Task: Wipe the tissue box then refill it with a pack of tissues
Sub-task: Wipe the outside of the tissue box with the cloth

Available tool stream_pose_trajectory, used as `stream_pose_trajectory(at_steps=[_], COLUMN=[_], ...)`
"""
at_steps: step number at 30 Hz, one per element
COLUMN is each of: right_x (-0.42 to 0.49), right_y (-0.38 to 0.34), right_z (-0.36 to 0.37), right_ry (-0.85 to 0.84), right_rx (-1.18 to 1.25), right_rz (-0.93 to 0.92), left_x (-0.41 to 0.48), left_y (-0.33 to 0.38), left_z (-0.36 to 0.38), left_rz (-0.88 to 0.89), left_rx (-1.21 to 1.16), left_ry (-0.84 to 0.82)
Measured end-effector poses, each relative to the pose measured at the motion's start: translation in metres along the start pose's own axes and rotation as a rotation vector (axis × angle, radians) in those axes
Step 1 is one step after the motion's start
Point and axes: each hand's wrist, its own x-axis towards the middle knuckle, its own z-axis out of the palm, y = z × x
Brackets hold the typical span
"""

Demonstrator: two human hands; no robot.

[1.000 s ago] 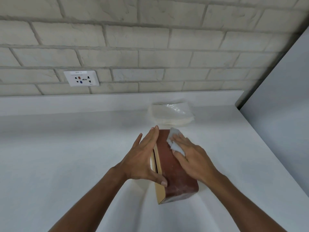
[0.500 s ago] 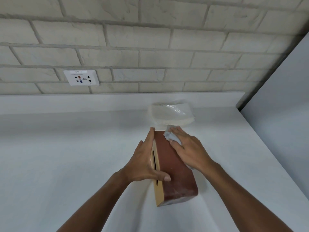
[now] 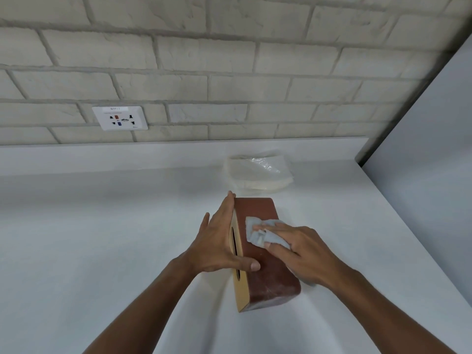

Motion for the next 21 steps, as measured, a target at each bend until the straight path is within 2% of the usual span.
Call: stream_pose_trajectory(at_steps=[5,10,16,21], right_x=[0.011,-0.024,0.006,-0.027], right_y=[0.009,-0.008,-0.004,-0.010], right_z=[-0.001,0.009,0.006,0.014], right_ry=[0.051,0.029,0.083,0.040], right_rx=[-0.076,-0.131,-0.109,-0.178], right_rz=[0.174,0.044,0.199,0.033], left_x=[-0.001,-0.002,-0.002,-0.002], left_y=[0.001,0.003,0.005,0.002], left_z=[-0.002,-0.003,-0.003,-0.002], left_rz=[-0.028,-0.028,-0.028,-0.025], left_rx=[0.014,0.049,0.049,0.067], left_ry=[-0.008,-0.023,-0.027,-0.022])
